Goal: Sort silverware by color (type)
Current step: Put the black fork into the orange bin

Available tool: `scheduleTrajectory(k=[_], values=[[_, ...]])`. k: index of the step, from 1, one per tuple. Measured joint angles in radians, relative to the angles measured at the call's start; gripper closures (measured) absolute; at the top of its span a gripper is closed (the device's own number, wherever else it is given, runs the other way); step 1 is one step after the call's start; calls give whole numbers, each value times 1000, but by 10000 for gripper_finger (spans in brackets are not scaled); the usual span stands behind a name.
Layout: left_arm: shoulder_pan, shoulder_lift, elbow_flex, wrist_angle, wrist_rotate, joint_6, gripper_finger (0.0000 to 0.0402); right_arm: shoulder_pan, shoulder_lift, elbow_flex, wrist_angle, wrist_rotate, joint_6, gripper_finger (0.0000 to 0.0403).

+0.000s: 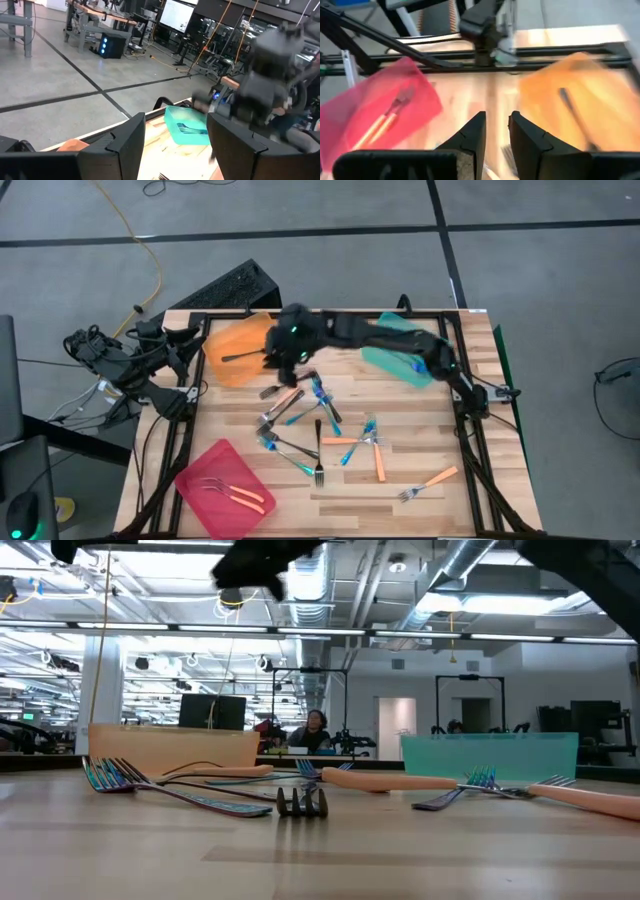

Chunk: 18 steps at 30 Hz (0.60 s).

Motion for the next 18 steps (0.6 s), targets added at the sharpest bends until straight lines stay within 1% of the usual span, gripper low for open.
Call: scheduleTrajectory(k=[5,10,14,16,18], values=[[0,0,0,0,8,-5,205,-52,-98,1,-210,73,-82,294],[0,0,0,0,14,-6,205,-84,-127,1,-340,94,-148,294],[0,0,0,0,21,-5,205,-95,-125,-35,-341,96,-187,294],[0,0,0,0,21,-5,205,-91,-103,-84,-249,96,-194,294],[0,0,0,-1,22,-5,205,-87,-84,-127,-194,96,-200,294]])
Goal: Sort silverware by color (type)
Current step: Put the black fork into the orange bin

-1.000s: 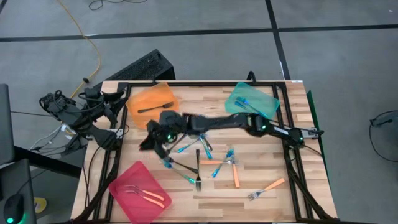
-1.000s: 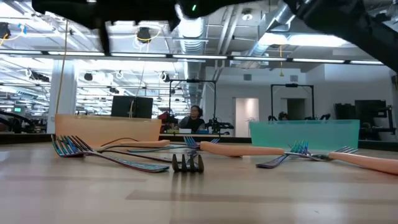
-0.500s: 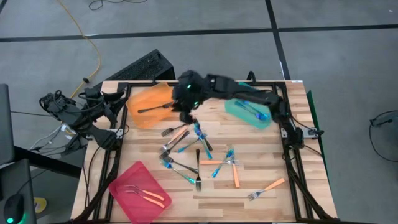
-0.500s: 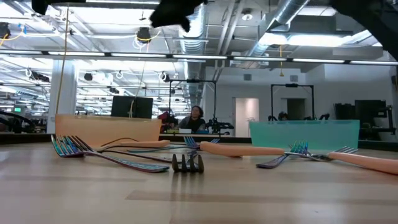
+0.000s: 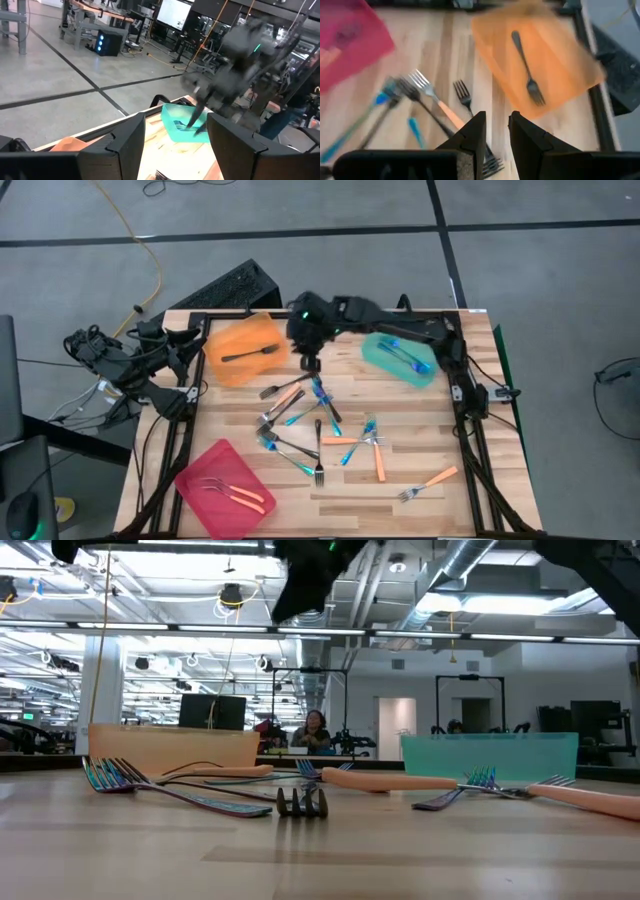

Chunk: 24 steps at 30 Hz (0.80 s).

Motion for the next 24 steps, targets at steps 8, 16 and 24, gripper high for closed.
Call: scheduleTrajectory(k=[8,16,24], values=[[0,0,0,-3,7,0,205,34,127,-65,311,-19,-60,294],[0,2,0,-9,4,-1,205,58,245,-64,365,-58,-112,264],[0,9,-2,-17,-2,-1,205,61,328,-67,364,-27,-108,164]])
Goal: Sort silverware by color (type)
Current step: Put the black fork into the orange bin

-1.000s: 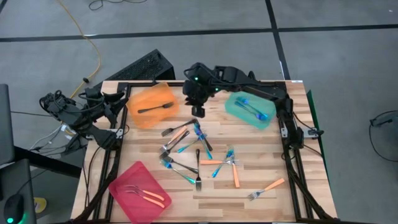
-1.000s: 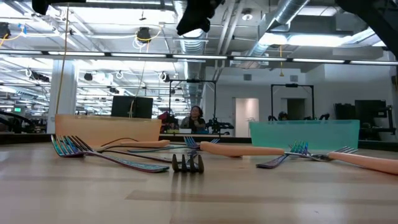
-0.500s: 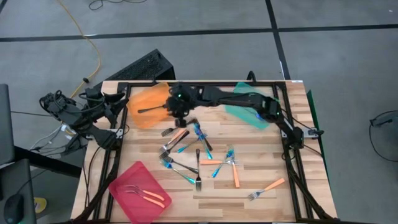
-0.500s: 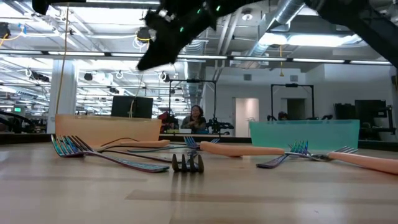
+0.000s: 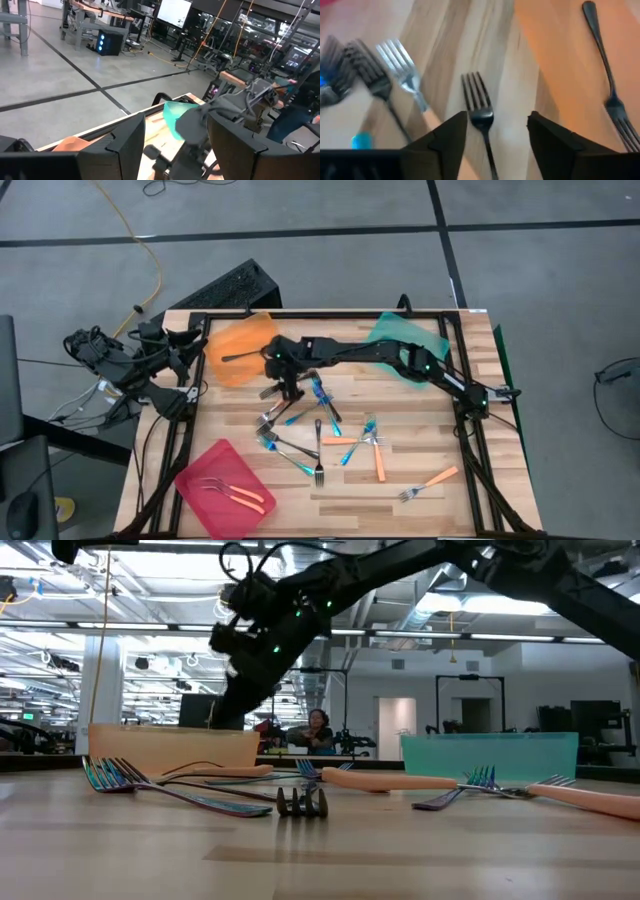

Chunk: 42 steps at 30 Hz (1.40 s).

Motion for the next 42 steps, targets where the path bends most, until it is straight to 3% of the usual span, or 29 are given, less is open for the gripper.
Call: scheduleTrajectory(k=[30,33,40,42], values=[[0,3,0,-14,6,-2,205,18,123,-2,77,51,77,156],[0,3,0,-14,15,-2,205,13,123,-2,60,50,87,174],[0,3,0,-14,16,-2,205,16,123,-2,34,52,117,267],[0,3,0,-14,16,-2,205,17,123,-2,31,53,145,276]])
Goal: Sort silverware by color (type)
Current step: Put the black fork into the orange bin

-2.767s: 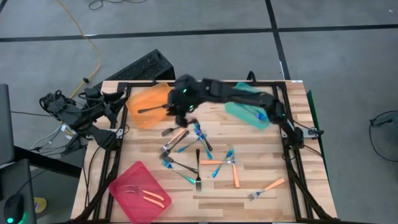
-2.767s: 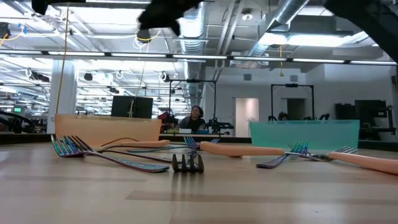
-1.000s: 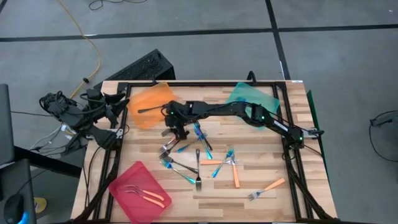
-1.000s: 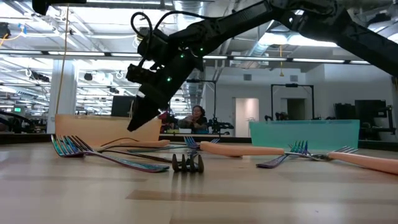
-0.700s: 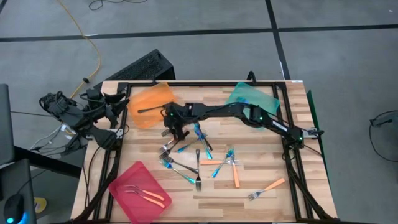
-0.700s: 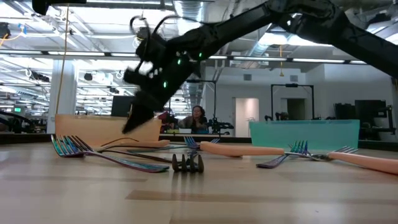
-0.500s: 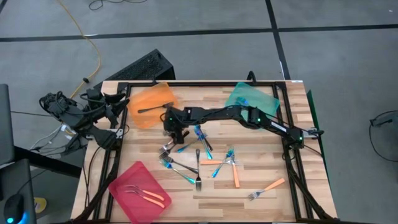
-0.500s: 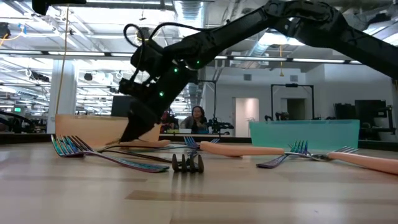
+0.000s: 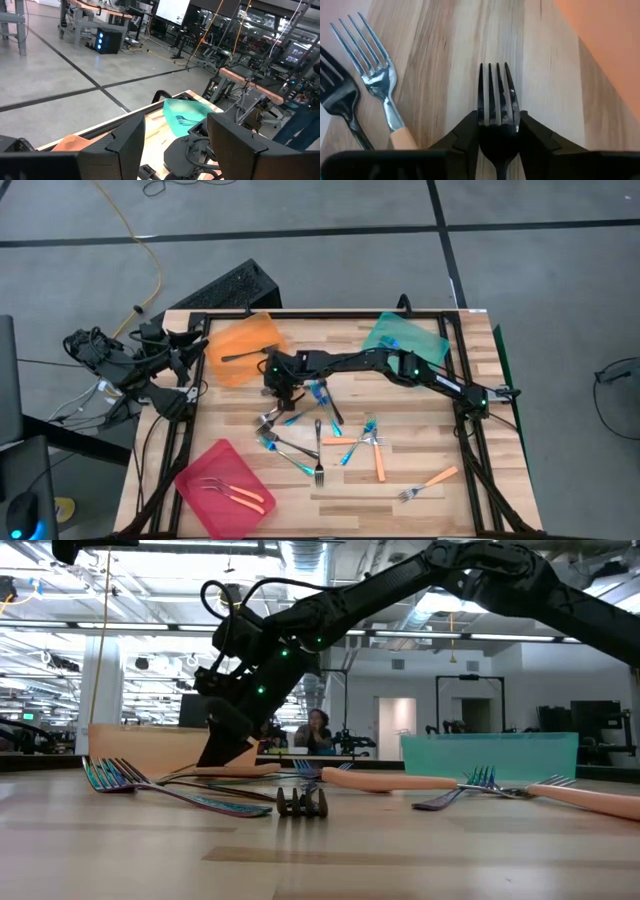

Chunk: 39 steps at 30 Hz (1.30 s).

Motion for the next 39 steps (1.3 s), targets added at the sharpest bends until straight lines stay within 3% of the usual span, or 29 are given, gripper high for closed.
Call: scheduleTrajectory(k=[14,24,39], values=[[0,0,0,0,0,0,205,13,-13,12,-17,1,123,276],[0,0,0,0,-1,0,205,18,-13,188,-47,-4,147,276],[0,0,0,-22,-4,2,205,3,-44,192,428,-109,129,276]])
